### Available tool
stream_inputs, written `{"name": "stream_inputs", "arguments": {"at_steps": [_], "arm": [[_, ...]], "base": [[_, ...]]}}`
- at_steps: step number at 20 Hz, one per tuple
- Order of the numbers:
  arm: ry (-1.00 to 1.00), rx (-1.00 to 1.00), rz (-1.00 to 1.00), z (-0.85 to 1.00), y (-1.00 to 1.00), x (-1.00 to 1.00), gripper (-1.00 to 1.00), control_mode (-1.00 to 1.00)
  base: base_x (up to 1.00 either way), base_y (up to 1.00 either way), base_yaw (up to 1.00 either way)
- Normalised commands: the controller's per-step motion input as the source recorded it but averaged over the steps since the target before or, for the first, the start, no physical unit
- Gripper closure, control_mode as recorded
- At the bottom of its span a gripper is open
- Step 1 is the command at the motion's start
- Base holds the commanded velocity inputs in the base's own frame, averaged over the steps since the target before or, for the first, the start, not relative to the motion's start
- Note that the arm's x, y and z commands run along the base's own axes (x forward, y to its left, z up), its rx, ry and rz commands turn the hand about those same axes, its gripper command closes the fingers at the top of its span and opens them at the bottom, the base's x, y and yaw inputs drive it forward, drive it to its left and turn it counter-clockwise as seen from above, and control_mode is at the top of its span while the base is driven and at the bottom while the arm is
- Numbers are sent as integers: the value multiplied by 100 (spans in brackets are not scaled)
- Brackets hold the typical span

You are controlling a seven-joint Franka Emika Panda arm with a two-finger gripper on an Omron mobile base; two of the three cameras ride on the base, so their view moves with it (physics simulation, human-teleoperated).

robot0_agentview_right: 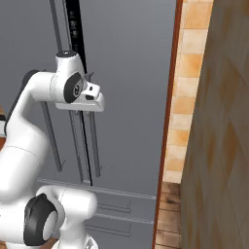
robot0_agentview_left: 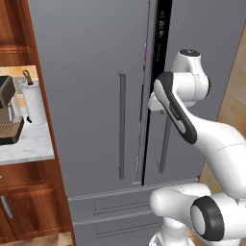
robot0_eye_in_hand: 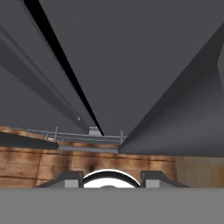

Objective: Open the fridge, grab two sodas, and place both sodas inside the bowl with ice on the dining counter.

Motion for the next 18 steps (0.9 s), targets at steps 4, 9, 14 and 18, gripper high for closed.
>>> {"name": "stream_inputs", "arguments": {"at_steps": [4,9,14,18], "arm": [[0,0,0,-2,-1,-3,-100,100],[0,0,0,0,0,0,-100,100],[0,0,0,0,0,0,-100,100],[0,0,0,0,0,0,-100,100]], "base": [[0,0,0],[-42,0,0],[-63,0,0],[-44,6,0]]}}
